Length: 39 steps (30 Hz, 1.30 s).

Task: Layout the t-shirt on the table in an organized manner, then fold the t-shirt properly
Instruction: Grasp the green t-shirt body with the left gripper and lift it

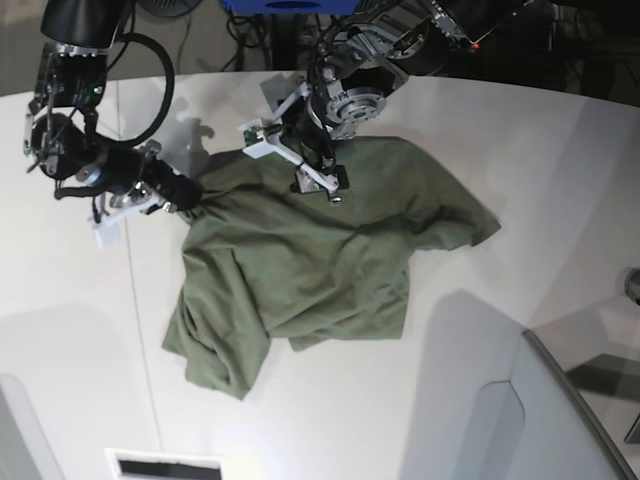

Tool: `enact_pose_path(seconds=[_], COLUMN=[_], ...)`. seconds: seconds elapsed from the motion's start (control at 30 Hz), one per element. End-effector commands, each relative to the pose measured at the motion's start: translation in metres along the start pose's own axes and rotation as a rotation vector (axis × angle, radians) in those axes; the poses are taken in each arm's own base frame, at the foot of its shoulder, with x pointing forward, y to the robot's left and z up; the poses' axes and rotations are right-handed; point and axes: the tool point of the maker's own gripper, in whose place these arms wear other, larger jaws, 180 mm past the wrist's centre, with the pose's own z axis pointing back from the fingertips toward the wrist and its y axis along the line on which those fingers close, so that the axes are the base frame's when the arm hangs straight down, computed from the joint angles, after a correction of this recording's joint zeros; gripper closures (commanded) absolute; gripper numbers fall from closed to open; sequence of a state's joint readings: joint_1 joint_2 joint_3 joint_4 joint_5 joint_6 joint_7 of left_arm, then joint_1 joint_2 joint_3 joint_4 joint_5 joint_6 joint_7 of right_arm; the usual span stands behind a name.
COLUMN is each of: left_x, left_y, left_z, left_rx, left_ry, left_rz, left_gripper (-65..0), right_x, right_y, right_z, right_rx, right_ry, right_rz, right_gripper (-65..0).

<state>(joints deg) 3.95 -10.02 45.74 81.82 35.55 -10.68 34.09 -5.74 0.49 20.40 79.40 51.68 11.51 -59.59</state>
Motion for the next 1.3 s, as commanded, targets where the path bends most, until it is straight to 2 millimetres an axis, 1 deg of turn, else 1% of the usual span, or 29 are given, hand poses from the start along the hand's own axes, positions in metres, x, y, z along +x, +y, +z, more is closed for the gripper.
enact_pose_path(seconds=[0.0, 0.07, 0.13, 0.43, 0.47, 0.63, 0.7, 0.83, 0.93, 1.0, 1.17, 1.23, 1.27], left_x=[-0.013, -0.013, -0.013, -0.012, -0.012, -0.001, 0.003, 0.021, 0.032, 0.037, 0.043, 0.046, 0.043], left_y=[-0.001, -0.001, 0.000, -0.001, -0.001, 0.001, 0.005, 0.021, 0.035, 0.041, 0.045, 0.049, 0.053], left_z=[0.000, 0.000, 0.000, 0.000, 0.000, 0.000, 0.002, 0.011, 0.020, 0.024, 0.029, 0.032, 0.035], left_rx=[-0.007, -0.007, -0.005, -0.011, -0.010, -0.006, 0.005, 0.047, 0.083, 0.098, 0.111, 0.122, 0.131], left_ry=[0.053, 0.053, 0.052, 0.048, 0.048, 0.027, 0.016, -0.037, -0.073, -0.090, -0.109, -0.119, -0.105], left_rz=[-0.022, -0.022, -0.022, -0.018, -0.018, -0.005, -0.007, 0.005, 0.016, 0.021, 0.025, 0.029, 0.028], left_gripper=[-31.9, -25.3, -20.7, -1.0, 0.0, 0.0, 0.0, 0.0, 0.0, 0.0, 0.0, 0.0, 0.0], right_x=[0.011, 0.011, 0.011, 0.014, 0.014, 0.014, 0.014, 0.014, 0.014, 0.014, 0.015, 0.018, 0.020], right_y=[0.008, 0.008, 0.008, 0.011, 0.011, 0.011, 0.011, 0.011, 0.011, 0.011, 0.013, 0.016, 0.020], right_z=[0.003, 0.003, 0.003, 0.003, 0.003, 0.003, 0.003, 0.003, 0.003, 0.003, 0.004, 0.006, 0.008], right_rx=[0.025, 0.025, 0.025, 0.029, 0.029, 0.029, 0.029, 0.029, 0.029, 0.029, 0.031, 0.034, 0.037], right_ry=[-0.030, -0.030, -0.030, -0.031, -0.031, -0.031, -0.031, -0.031, -0.031, -0.031, -0.034, -0.044, -0.052], right_rz=[0.017, 0.017, 0.017, 0.022, 0.022, 0.022, 0.022, 0.022, 0.022, 0.022, 0.030, 0.045, 0.059], right_gripper=[-2.1, -2.1, -2.1, -2.1, -2.1, -2.1, -2.1, -2.1, -2.1, -2.1, -2.1, -2.0, -2.0])
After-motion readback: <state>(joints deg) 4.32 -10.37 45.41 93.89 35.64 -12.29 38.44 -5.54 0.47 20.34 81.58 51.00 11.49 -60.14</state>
